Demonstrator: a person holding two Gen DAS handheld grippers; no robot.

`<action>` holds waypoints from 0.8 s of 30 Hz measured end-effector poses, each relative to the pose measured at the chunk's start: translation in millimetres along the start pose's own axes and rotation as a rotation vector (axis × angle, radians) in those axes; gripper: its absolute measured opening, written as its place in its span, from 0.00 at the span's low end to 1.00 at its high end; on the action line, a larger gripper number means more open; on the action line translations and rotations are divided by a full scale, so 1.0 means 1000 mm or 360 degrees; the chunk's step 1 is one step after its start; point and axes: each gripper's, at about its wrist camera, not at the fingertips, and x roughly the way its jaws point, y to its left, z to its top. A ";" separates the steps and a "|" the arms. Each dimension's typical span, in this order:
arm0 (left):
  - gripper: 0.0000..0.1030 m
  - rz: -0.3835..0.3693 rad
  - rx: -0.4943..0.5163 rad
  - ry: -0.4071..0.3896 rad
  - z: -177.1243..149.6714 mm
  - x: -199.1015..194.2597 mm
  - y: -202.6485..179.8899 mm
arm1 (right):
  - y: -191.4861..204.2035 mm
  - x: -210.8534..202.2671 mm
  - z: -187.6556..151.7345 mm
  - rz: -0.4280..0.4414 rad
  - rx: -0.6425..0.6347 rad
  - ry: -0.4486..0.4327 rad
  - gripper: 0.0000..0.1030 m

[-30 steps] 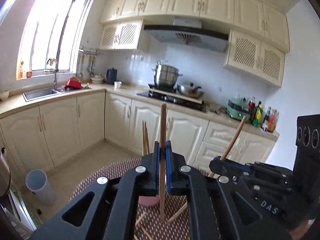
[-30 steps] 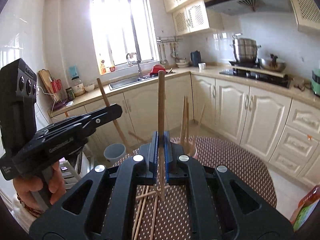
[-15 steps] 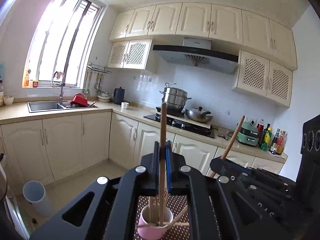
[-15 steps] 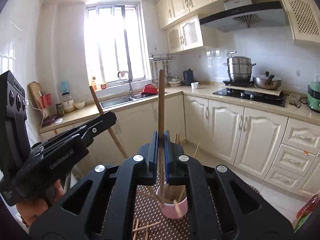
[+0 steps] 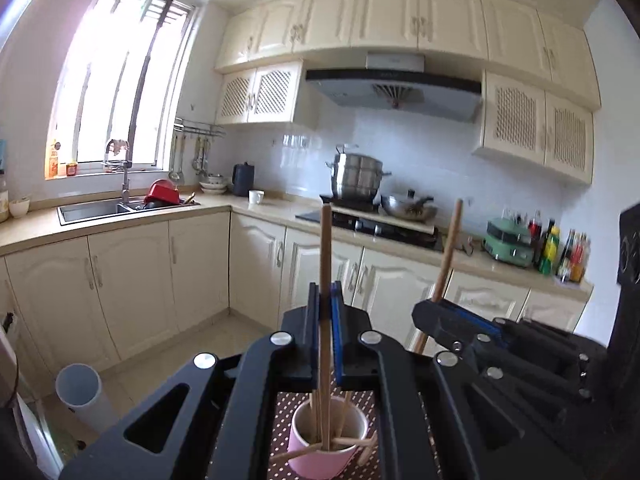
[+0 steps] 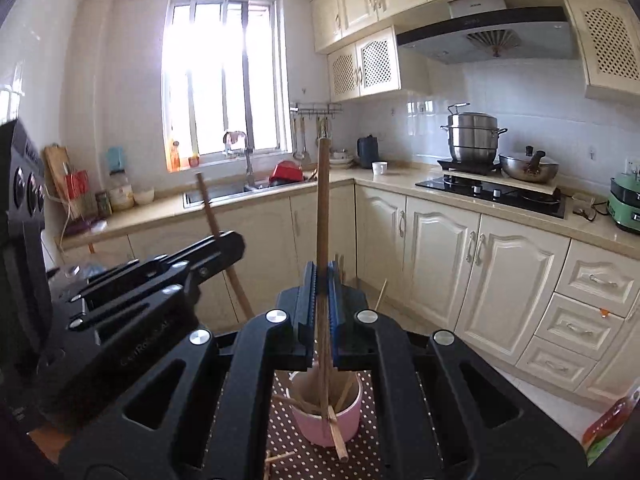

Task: Organize utensils
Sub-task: 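Carry the held chopsticks over the pink cup and lower them in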

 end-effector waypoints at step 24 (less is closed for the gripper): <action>0.06 -0.0069 -0.0010 0.0180 -0.028 0.019 0.015 | -0.007 -0.014 0.001 0.0037 0.0083 -0.0112 0.06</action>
